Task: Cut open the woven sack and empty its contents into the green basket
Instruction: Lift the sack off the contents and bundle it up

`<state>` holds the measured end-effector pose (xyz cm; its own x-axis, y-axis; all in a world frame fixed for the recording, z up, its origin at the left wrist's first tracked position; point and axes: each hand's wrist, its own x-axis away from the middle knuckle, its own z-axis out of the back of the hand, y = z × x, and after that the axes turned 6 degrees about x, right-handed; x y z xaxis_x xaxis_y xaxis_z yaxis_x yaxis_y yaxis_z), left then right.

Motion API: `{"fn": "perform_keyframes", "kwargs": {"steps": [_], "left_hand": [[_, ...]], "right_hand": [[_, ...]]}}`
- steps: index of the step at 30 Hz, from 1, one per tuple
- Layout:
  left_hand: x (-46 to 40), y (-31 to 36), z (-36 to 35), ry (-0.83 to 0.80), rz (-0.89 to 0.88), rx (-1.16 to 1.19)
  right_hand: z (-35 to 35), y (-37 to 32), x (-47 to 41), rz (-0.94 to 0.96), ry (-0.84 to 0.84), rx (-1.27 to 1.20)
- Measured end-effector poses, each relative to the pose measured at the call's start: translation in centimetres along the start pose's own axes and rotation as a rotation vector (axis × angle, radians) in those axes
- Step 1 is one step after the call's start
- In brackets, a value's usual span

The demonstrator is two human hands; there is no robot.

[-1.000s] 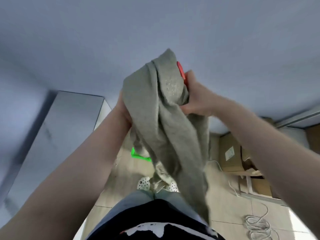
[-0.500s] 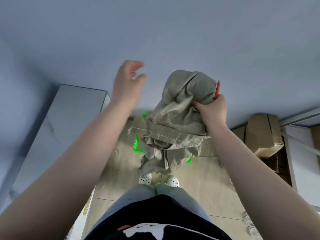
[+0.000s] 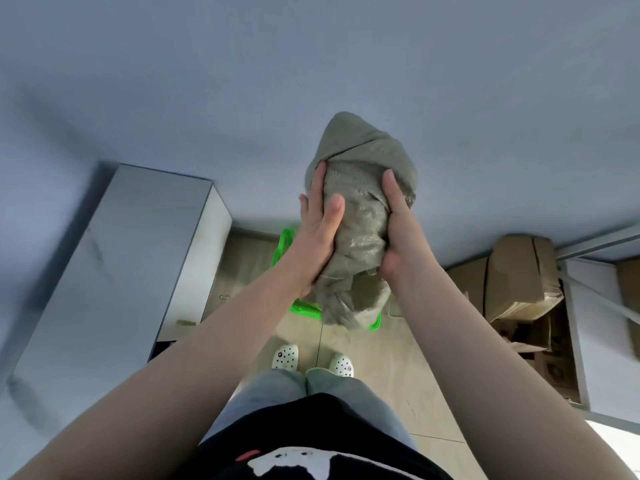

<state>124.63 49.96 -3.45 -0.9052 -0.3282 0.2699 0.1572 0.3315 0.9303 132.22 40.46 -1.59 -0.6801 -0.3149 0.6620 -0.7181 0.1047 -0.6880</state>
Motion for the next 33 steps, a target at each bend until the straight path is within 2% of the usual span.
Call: {"fn": "perform_keyframes", "kwargs": {"steps": [3,5,7,9,11,12,14,16,17,18,20,22,24,25,26,28,30,31,33], "left_hand": [[0.1,1.2,-0.4,0.061,0.033,0.231],[0.3,0.9,-0.1,0.094,0.04,0.278],[0.2,0.6,0.9,0.108,0.011,0.268],[0.0,0.8,2.3,0.108,-0.093,0.129],[-0.4,1.8,3.8,0.058,-0.224,-0.185],[-0.5,2.6,4.4,0.004,-0.26,-0.349],[-0.5,4.2,4.8,-0.182,-0.27,-0.577],[0.1,5.8,4.2,-0.371,-0.28,-0.623],[0.5,6.6,3.9,-0.416,-0.278,-0.587],[0.9,7.2,3.8,-0.434,-0.264,-0.525],[1.9,7.9,3.9,-0.471,-0.221,-0.361],[2.6,7.6,4.0,-0.491,-0.174,-0.265],[2.3,6.7,4.4,-0.442,-0.133,-0.285],[1.9,6.2,4.8,-0.38,-0.129,-0.351],[1.5,5.7,5.4,-0.287,-0.145,-0.438],[0.7,5.1,6.4,-0.003,-0.199,-0.636],[0.5,5.1,6.4,0.241,-0.232,-0.688],[0.7,5.1,5.9,0.236,-0.187,-0.661],[1.1,4.7,4.1,0.057,0.028,-0.608]], "right_hand": [[-0.1,0.1,0.3,-0.089,-0.089,-0.018],[-0.2,-1.0,0.7,-0.065,-0.008,0.159],[0.4,-2.5,0.5,0.053,0.104,0.393],[1.6,-3.8,0.2,0.235,0.258,0.673],[2.6,-5.3,0.5,0.485,0.413,0.879],[2.7,-6.2,0.9,0.632,0.409,0.948],[2.1,-8.0,1.7,0.807,0.229,1.115],[1.0,-8.8,1.8,0.753,-0.019,1.254],[0.8,-8.6,1.8,0.651,-0.154,1.247],[1.0,-8.1,1.8,0.51,-0.293,1.138],[1.9,-6.4,2.2,0.188,-0.545,0.813],[2.4,-4.8,3.1,0.018,-0.673,0.674],[2.6,-3.4,3.0,0.006,-0.595,0.65],[2.5,-2.9,2.6,0.05,-0.483,0.654],[2.3,-2.6,2.2,0.098,-0.348,0.641],[2.6,-2.0,1.2,0.171,-0.109,0.575],[3.1,-1.5,0.5,0.259,0.081,0.553],[3.0,-1.3,0.5,0.313,0.17,0.611],[2.4,-1.1,0.7,0.409,0.283,0.746]]}}
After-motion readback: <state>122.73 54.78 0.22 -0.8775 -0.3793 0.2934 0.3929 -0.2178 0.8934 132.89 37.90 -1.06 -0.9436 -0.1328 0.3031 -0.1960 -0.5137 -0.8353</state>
